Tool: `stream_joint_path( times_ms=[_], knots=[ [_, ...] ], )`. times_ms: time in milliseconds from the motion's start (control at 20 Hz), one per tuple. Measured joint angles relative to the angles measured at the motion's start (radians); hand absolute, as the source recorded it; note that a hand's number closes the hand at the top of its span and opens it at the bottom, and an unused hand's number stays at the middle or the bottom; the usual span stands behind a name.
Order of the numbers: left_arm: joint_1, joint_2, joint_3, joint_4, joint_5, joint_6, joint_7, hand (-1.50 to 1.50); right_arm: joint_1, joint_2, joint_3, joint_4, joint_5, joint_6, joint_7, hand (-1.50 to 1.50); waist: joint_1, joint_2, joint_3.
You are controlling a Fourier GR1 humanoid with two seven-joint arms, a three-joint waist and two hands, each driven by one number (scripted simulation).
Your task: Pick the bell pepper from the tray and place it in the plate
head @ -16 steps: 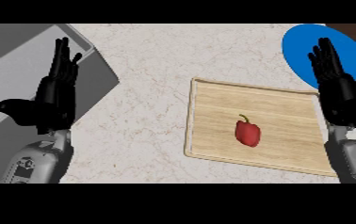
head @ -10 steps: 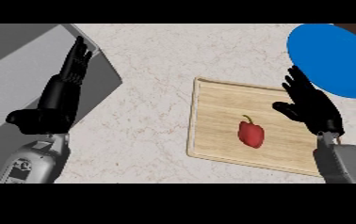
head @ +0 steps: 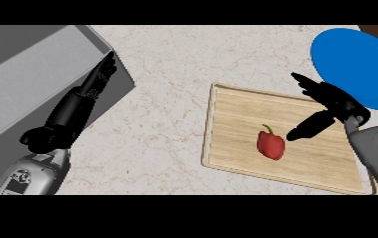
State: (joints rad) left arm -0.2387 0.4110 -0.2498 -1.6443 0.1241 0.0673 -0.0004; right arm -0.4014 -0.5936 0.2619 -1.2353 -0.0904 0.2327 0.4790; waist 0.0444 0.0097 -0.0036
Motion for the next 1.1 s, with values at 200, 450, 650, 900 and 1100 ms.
stream_joint_path(
  times_ms=[200,450,650,900,1100],
  knots=[
    [0.021,0.010,0.016,0.009,0.008,-0.035,-0.024,0.00,-0.126,0.039,0.063,0.001,0.051,0.042,0.163,-1.50,-0.015,-0.006,0.001],
    [0.031,0.008,0.040,0.010,0.012,-0.057,-0.028,0.00,-0.245,0.092,0.054,0.030,-0.002,0.132,0.399,-1.50,-0.028,-0.009,0.002],
    [0.046,0.018,0.064,0.010,0.018,-0.078,-0.039,0.00,-0.289,0.114,0.024,0.070,-0.109,0.177,0.489,-1.50,-0.033,-0.010,0.002],
    [0.045,0.016,0.074,0.015,0.017,-0.093,-0.038,0.00,-0.329,0.102,0.027,0.123,-0.225,0.218,0.542,-1.50,-0.035,-0.011,0.002],
    [0.050,0.009,0.078,0.016,0.014,-0.098,-0.043,0.00,-0.373,0.057,0.049,0.173,-0.270,0.248,0.567,-1.50,-0.035,-0.010,0.002]
  ],
)
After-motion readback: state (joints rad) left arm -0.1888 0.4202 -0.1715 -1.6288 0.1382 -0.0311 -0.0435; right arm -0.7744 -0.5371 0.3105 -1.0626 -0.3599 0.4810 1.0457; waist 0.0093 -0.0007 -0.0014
